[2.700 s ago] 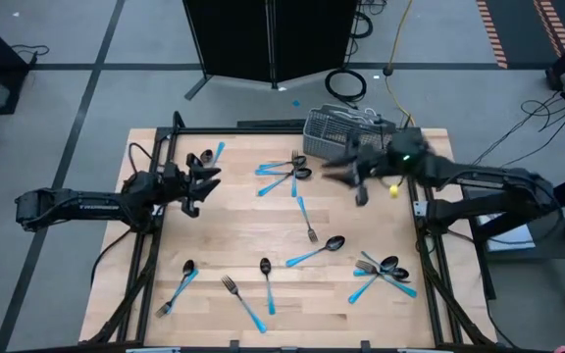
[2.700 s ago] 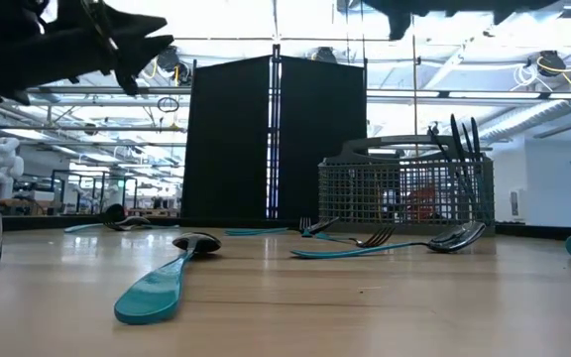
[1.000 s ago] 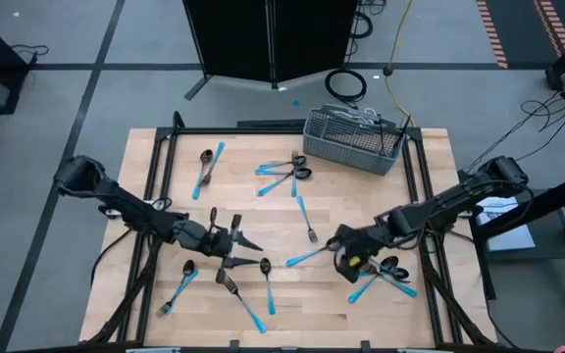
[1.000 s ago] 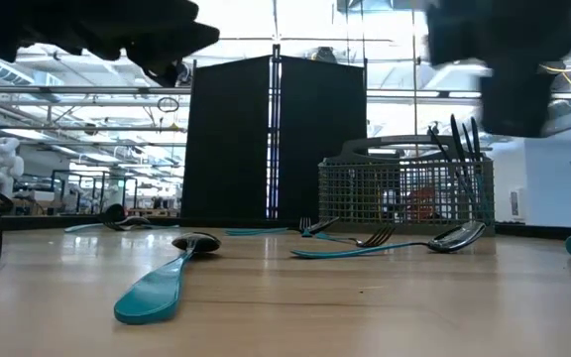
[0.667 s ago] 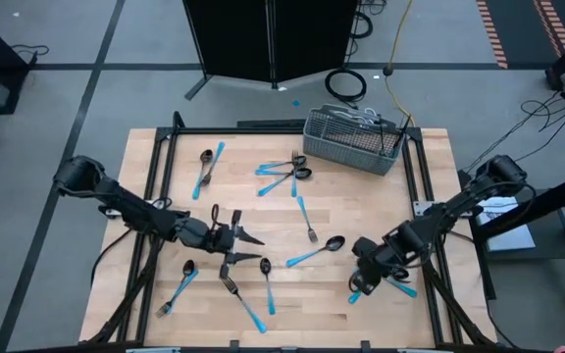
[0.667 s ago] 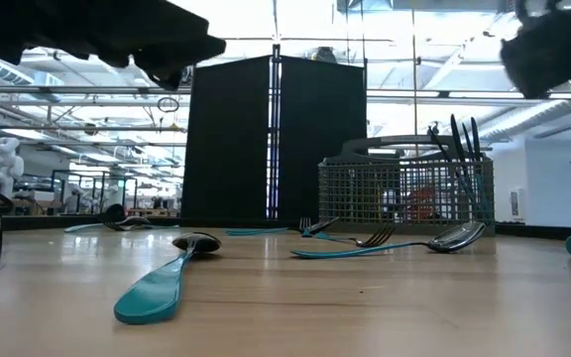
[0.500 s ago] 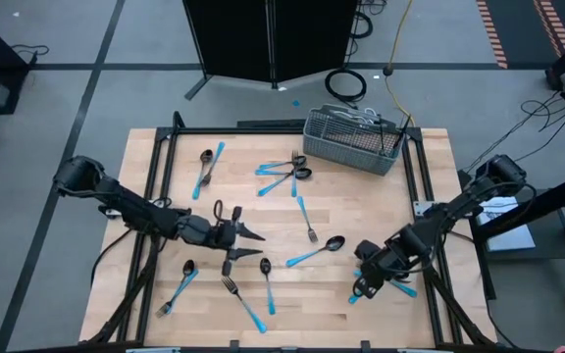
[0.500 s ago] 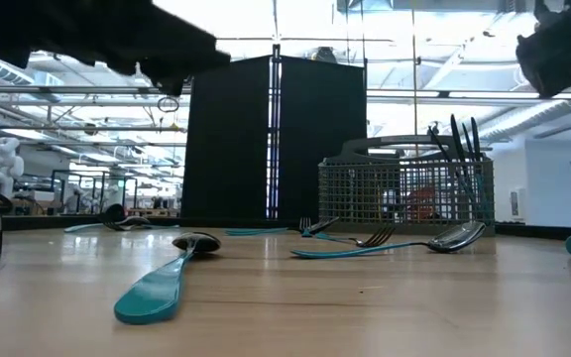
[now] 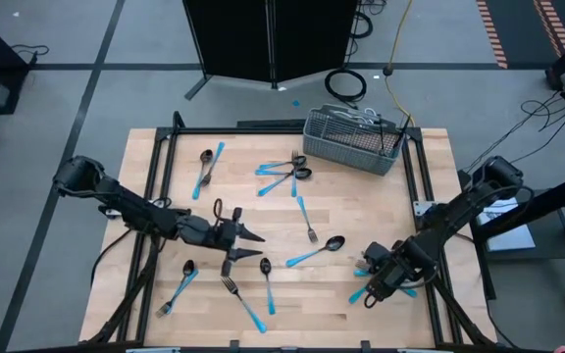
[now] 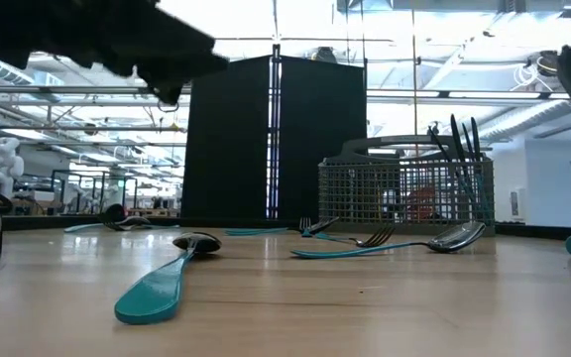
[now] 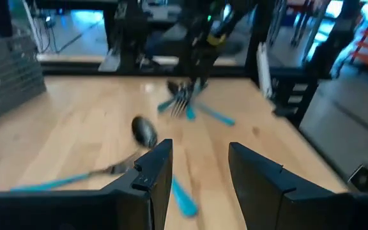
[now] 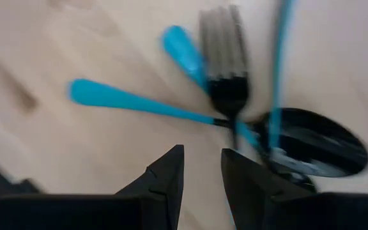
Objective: Sort silverware
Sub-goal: Put the blue fork into the middle of the blue utensil organizer
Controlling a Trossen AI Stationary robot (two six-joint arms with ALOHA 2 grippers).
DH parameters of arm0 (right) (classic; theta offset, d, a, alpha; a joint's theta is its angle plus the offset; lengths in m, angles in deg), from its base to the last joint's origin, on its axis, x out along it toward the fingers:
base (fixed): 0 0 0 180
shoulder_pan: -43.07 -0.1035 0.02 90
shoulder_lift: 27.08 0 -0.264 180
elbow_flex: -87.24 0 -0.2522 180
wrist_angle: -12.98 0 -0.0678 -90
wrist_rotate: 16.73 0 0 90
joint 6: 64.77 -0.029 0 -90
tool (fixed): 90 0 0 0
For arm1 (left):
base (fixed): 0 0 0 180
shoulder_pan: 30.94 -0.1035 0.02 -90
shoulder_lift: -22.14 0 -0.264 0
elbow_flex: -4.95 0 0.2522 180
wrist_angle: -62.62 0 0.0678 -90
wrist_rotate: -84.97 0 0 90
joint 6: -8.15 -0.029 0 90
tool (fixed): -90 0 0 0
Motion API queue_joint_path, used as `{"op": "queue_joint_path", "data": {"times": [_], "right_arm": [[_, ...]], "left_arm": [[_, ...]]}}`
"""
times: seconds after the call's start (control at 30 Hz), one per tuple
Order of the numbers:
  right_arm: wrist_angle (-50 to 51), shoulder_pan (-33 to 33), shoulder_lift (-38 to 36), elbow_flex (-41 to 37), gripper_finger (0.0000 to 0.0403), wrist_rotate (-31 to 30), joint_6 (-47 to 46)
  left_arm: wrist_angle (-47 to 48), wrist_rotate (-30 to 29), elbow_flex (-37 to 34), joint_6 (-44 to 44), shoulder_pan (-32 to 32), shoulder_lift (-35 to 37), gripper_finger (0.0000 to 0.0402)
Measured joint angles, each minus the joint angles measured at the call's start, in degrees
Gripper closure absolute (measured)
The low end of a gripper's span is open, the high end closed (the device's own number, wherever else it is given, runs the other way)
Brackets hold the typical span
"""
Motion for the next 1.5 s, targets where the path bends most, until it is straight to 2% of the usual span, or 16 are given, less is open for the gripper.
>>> {"op": "queue_joint_path", "data": {"times": [0.2,0.57,1.0,1.27,1.37,1.5], "right_arm": [[-0.1,-1.1,1.8,0.0,0.0305,-0.1,1.1],[0.3,-2.5,8.1,0.0,0.0305,0.2,1.5],[0.8,-2.5,8.5,0.0,0.0305,-0.9,1.4],[-2.1,-3.3,13.1,0.3,0.0307,-1.5,1.7],[-2.1,-3.3,14.3,0.4,0.0324,-1.1,1.7],[-2.1,-3.2,13.4,0.3,0.0383,-0.4,1.9]], "left_arm": [[-2.2,4.6,0.0,0.1,1.6,0.0,0.0253],[-2.0,4.5,0.0,1.5,3.8,0.0,0.0253],[-2.0,4.3,0.0,1.5,4.0,0.0,0.0253],[-1.6,4.3,0.0,1.4,4.0,0.0,0.0253],[-1.5,4.3,0.0,1.4,4.0,0.0,0.0253],[-1.6,4.3,0.0,1.0,4.0,0.0,0.0253]]}}
